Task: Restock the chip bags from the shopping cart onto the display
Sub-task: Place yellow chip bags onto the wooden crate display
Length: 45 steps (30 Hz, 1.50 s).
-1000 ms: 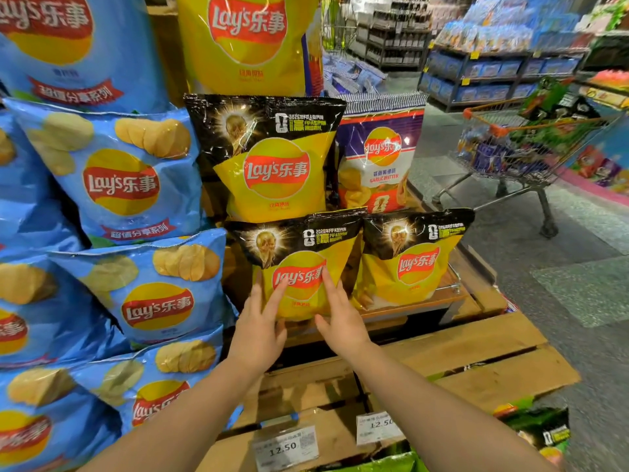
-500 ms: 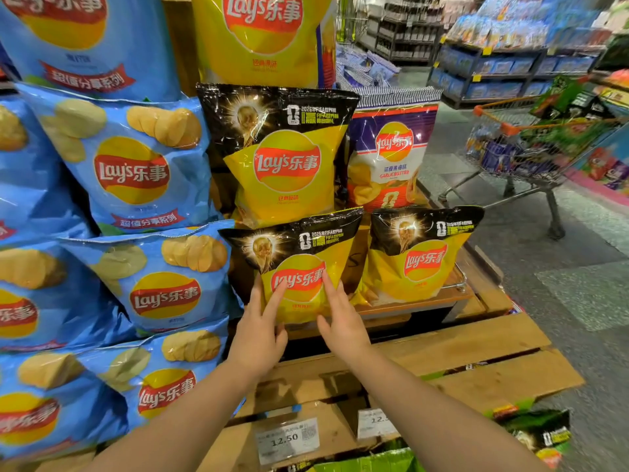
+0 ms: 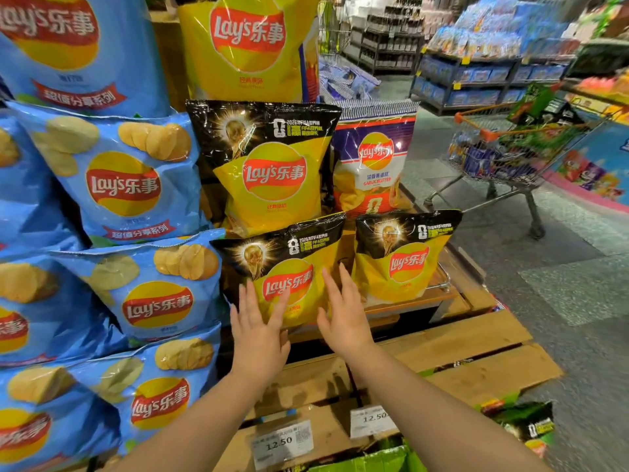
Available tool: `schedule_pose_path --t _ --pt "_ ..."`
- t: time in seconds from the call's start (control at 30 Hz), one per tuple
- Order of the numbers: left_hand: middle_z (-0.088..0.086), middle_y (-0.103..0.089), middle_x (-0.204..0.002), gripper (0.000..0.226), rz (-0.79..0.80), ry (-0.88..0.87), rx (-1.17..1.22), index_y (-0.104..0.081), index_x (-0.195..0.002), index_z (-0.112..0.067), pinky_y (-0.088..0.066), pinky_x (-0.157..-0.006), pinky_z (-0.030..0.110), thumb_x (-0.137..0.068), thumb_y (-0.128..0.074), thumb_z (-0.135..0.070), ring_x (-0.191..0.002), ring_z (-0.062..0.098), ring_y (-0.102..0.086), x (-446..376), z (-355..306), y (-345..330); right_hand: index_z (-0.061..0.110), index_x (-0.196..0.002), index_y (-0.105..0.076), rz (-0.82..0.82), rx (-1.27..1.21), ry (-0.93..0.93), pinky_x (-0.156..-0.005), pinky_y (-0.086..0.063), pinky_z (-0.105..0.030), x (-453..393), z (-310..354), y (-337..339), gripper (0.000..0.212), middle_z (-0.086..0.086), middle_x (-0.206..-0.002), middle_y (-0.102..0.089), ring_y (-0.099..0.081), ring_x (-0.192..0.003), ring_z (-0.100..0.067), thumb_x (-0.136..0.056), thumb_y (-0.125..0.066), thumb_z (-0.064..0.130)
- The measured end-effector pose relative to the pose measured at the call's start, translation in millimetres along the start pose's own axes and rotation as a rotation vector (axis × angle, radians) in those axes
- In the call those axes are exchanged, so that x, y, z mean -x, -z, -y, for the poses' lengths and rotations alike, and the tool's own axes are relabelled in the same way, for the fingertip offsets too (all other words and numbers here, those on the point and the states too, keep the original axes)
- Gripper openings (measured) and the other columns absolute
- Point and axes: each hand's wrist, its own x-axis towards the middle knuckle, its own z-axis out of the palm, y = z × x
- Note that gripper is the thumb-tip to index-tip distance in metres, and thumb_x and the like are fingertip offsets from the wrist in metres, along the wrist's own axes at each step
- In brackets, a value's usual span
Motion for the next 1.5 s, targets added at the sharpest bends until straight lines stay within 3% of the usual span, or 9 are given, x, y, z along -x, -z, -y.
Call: schedule_pose_path --t 0.13,0.27,0.5,0.67,0.8,1.0,1.13,1.33,1.5 --pt "0.019 0.024 -0.154 0.133 -0.028 0.082 0.001 -0.003 -0.149 -0.035 -0.015 -0.103 0.065 -0.049 -0.091 -0.025 -0.142 0.040 0.011 -8 -6 5 0.024 -0.144 -0.026 -0.289 0.184 0.147 -0.100 -0.040 -0.054 -10 -15 29 0.083 -0.013 -0.148 -0.025 -0.027 -0.135 -0.033 -0.076 -0.075 0.016" --pt "0.015 0.023 -0.155 0.122 -0.088 0.000 -0.056 -0.018 -0.147 -0.029 -0.003 -0.107 0.063 -0.049 -0.091 -0.027 -0.142 0.036 0.021 -19 -11 15 0.023 -0.141 -0.034 -0.382 0.333 0.112 -0.097 -0.038 -0.060 -32 -29 68 0.083 -0.011 -0.146 -0.026 -0.023 -0.132 -0.034 -0.071 -0.080 0.024" --pt "0.007 0.015 -0.159 0.119 -0.160 -0.128 -0.121 -0.011 -0.146 -0.038 0.015 -0.109 0.056 -0.055 -0.087 -0.027 -0.144 0.032 0.017 -43 -18 43 0.037 -0.151 0.001 -0.136 0.486 -0.155 -0.113 0.004 -0.059 -52 -36 115 0.072 -0.002 -0.159 0.015 0.017 -0.145 -0.032 -0.095 -0.041 0.052" --pt "0.006 0.013 -0.159 0.116 -0.174 -0.176 -0.190 -0.013 -0.145 -0.038 0.014 -0.109 0.057 -0.056 -0.087 -0.028 -0.145 0.033 0.012 -48 -19 54 0.028 -0.150 -0.024 -0.118 0.533 -0.178 -0.115 0.006 -0.056 -77 -51 135 0.051 -0.004 -0.161 -0.003 0.011 -0.146 -0.031 -0.101 -0.037 0.028" --pt "0.008 0.005 -0.160 0.116 -0.159 -0.234 -0.242 -0.020 -0.145 -0.038 0.013 -0.110 0.058 -0.051 -0.086 -0.024 -0.146 0.034 0.007 -40 -22 54 0.023 -0.130 -0.052 -0.136 0.514 -0.182 -0.114 0.007 -0.053 -89 -65 148 0.034 -0.006 -0.158 -0.018 0.006 -0.146 -0.032 -0.098 -0.042 0.021" --pt "0.010 -0.025 -0.153 0.096 -0.077 -0.334 -0.278 -0.043 -0.137 -0.032 0.008 -0.110 0.058 -0.052 -0.084 -0.016 -0.146 0.029 0.007 -33 -26 57 0.012 -0.104 -0.067 -0.294 0.483 -0.114 -0.115 0.002 -0.054 -64 -74 155 0.020 -0.009 -0.154 -0.029 -0.006 -0.146 -0.035 -0.091 -0.053 0.005" --pt "0.010 -0.034 -0.149 0.089 0.031 -0.331 -0.334 -0.057 -0.130 -0.026 0.014 -0.111 0.057 -0.047 -0.084 -0.015 -0.143 0.033 -0.015 -30 -19 60 0.007 -0.082 -0.069 -0.479 0.387 -0.052 -0.105 -0.021 -0.065 -39 -77 164 0.018 -0.023 -0.135 -0.051 -0.036 -0.131 -0.049 -0.075 -0.066 -0.009" --pt "0.009 -0.032 -0.147 0.088 0.081 -0.332 -0.188 -0.048 -0.131 -0.027 0.011 -0.110 0.052 -0.052 -0.086 -0.026 -0.137 0.032 -0.024 -25 -39 69 0.003 -0.079 -0.067 -0.447 0.355 0.019 -0.103 -0.029 -0.068 -5 -68 163 0.011 -0.024 -0.133 -0.051 -0.039 -0.128 -0.050 -0.075 -0.068 -0.007" --pt "0.008 -0.012 -0.155 0.080 0.165 -0.442 -0.099 -0.027 -0.142 -0.037 -0.002 -0.109 0.066 -0.075 -0.072 -0.037 -0.142 0.032 -0.010 -7 -61 70 0.004 -0.085 -0.069 -0.373 0.278 0.029 -0.097 -0.037 -0.067 22 -62 139 0.014 -0.025 -0.133 -0.051 -0.044 -0.123 -0.049 -0.076 -0.068 -0.007"
